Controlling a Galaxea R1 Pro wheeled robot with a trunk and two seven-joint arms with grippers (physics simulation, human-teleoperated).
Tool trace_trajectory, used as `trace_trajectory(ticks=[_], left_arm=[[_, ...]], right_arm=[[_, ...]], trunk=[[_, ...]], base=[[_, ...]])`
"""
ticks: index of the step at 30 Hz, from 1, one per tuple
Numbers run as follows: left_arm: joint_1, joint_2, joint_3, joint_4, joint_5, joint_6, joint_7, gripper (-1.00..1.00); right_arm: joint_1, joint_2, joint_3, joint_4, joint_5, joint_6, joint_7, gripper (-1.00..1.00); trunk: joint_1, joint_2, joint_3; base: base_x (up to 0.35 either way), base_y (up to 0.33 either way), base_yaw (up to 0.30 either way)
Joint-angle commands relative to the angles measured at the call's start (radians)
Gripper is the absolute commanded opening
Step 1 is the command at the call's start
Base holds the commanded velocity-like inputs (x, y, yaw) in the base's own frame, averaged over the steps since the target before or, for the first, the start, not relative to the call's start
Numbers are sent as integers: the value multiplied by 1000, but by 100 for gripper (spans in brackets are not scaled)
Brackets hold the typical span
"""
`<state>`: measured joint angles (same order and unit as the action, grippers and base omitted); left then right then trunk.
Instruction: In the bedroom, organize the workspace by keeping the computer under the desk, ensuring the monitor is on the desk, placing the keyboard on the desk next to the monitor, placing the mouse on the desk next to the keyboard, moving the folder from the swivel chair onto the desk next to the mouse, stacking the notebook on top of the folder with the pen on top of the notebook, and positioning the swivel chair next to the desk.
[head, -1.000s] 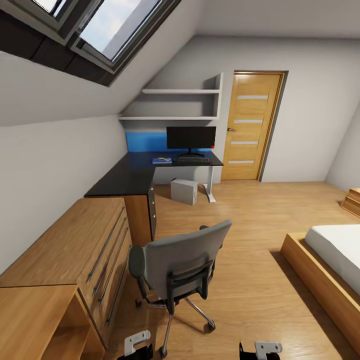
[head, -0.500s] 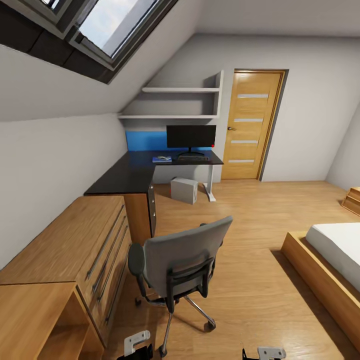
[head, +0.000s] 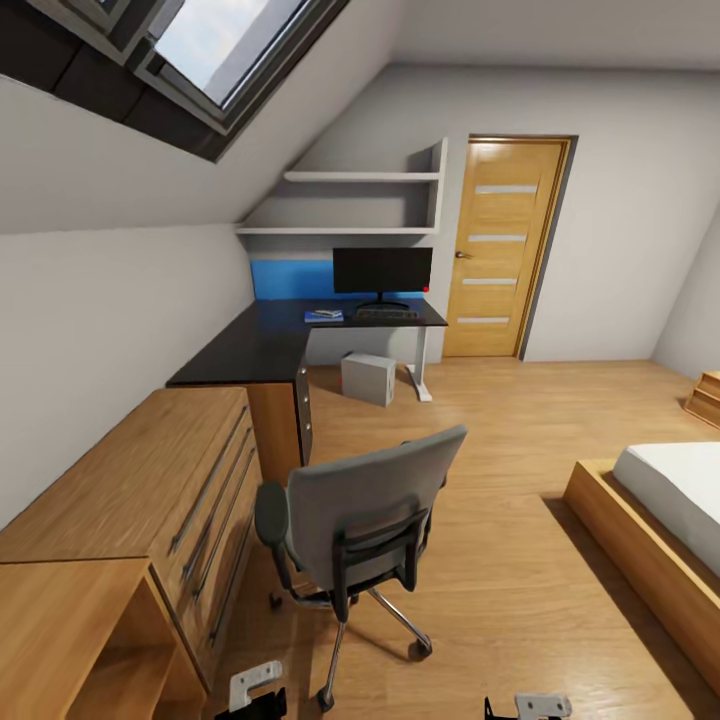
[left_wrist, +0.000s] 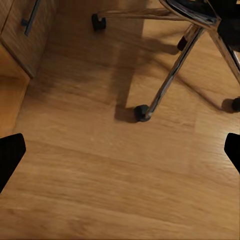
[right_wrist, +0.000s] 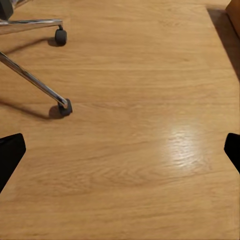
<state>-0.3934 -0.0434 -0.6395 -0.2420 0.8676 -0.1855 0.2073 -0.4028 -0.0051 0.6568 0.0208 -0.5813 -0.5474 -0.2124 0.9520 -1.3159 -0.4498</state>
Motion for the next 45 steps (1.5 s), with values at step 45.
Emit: trace_trajectory(ticks=[45], left_arm=[[-150, 18, -17, 12, 8, 92, 4, 100]], right_arm=[[-200, -12, -74, -132, -67, 64, -76, 100]], trunk=[[173, -316, -142]], base=[[0, 0, 0]])
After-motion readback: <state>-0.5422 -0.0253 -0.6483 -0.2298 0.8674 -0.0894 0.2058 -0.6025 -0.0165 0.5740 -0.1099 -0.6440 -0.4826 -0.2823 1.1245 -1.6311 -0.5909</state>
